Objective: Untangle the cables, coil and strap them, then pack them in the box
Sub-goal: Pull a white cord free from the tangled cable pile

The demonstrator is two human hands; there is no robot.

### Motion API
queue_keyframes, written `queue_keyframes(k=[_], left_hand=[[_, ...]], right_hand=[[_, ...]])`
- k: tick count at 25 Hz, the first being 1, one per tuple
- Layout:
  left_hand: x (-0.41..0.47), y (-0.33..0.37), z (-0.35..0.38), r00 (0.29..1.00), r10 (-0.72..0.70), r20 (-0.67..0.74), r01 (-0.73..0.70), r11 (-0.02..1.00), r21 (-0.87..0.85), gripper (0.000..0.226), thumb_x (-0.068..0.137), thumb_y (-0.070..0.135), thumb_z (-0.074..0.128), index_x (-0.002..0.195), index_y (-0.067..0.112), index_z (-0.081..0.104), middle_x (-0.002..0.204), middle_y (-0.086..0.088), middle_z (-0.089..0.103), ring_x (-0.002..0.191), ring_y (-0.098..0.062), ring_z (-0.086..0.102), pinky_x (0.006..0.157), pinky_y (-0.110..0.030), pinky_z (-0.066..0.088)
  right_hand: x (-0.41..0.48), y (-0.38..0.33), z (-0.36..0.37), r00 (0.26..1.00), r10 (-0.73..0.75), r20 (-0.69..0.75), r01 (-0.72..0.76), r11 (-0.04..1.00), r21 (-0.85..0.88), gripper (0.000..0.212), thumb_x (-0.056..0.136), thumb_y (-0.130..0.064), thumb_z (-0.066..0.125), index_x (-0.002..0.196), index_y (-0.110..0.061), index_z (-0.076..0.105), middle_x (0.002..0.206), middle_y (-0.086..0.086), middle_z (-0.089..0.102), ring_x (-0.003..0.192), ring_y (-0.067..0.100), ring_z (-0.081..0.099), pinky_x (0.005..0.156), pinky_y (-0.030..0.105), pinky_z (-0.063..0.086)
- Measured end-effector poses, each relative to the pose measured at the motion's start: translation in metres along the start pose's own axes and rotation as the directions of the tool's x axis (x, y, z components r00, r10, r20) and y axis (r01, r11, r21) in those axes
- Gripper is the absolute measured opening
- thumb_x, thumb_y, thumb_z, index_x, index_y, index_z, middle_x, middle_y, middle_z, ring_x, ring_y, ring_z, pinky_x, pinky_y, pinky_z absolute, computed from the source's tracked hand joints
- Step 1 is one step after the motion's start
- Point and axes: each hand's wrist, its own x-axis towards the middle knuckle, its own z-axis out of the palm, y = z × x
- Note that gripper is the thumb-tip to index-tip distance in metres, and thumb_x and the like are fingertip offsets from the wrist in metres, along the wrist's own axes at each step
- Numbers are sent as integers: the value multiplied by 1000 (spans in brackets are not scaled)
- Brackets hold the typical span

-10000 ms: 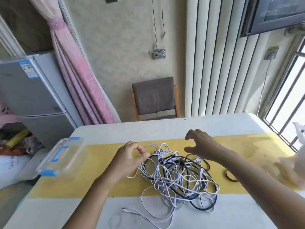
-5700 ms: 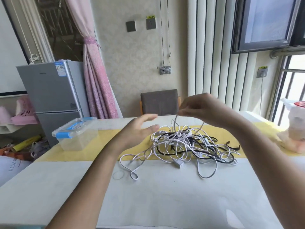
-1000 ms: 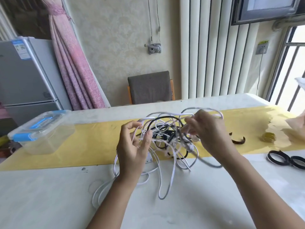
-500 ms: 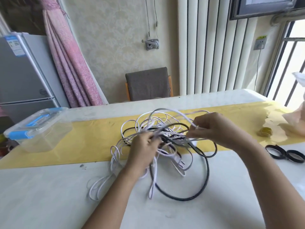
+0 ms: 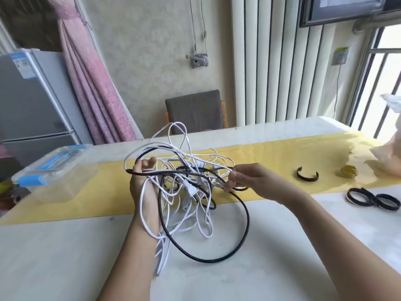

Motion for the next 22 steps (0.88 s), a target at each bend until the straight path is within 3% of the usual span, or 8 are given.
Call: queue_keyframes(k=[5,9,11,13,14,16,18,22], left_hand=[[25,26,26,981,112,159,-158,936,315,37,94,12,46,59,17,57,45,10,58,55,-9,56,61,-23,44],[49,62,81,911,314,269,-413,669,618,32,78,29,48,59,18,70,67,-1,69,81,-31,61,72,-31,39],[51,66,97,779,557,288,-587,487,646,30,89,24,45,79,4,66,86,-21,67,83,-34,57,69,-31,34],[51,59,91,579,676,456,-754,232,614,28,94,18,40,91,-3,58,94,-28,62,82,-37,55,70,-36,34],[51,49,80,509,646,569,-800,111,589,27,93,16,39,97,-4,58,97,-27,61,86,-38,56,72,-39,36],[55,25,44,519,491,699,-788,-41,614,21,93,12,43,100,0,59,104,-20,59,92,-39,57,72,-42,40],[61,7,6,624,309,717,-717,-136,683,12,93,15,53,95,7,62,105,-14,60,92,-37,59,69,-39,41],[48,13,-39,711,-176,681,-702,-121,702,22,72,35,81,88,25,70,95,5,62,81,-7,57,67,-23,38]], right_hand=[[17,-54,-43,945,-170,-280,42,911,-411,27,100,-16,46,75,-17,55,47,-7,42,44,7,41,52,28,36],[49,-127,-91,808,-395,-438,-28,716,-698,14,90,-21,61,81,-12,67,62,3,57,58,14,56,55,26,40],[62,-135,-100,719,-458,-523,-61,708,-703,4,85,-15,66,85,-12,67,65,1,57,59,14,52,56,21,39],[68,-123,-108,607,-352,-712,74,918,-390,8,86,-16,65,81,-10,63,60,0,52,49,8,51,53,16,43],[67,-113,-111,625,-169,-762,166,983,-82,20,89,-23,63,77,-8,60,59,3,52,47,9,53,56,21,49],[61,-82,-107,840,228,-493,6,904,428,51,89,-54,51,69,-8,55,56,8,50,47,20,54,61,34,54],[50,-42,-93,879,418,-229,-276,839,469,66,82,-74,34,64,-12,45,49,4,34,41,19,37,48,28,46],[27,1,-71,789,440,-428,-421,896,145,58,89,-68,36,65,-14,39,52,0,28,42,14,21,43,19,20]])
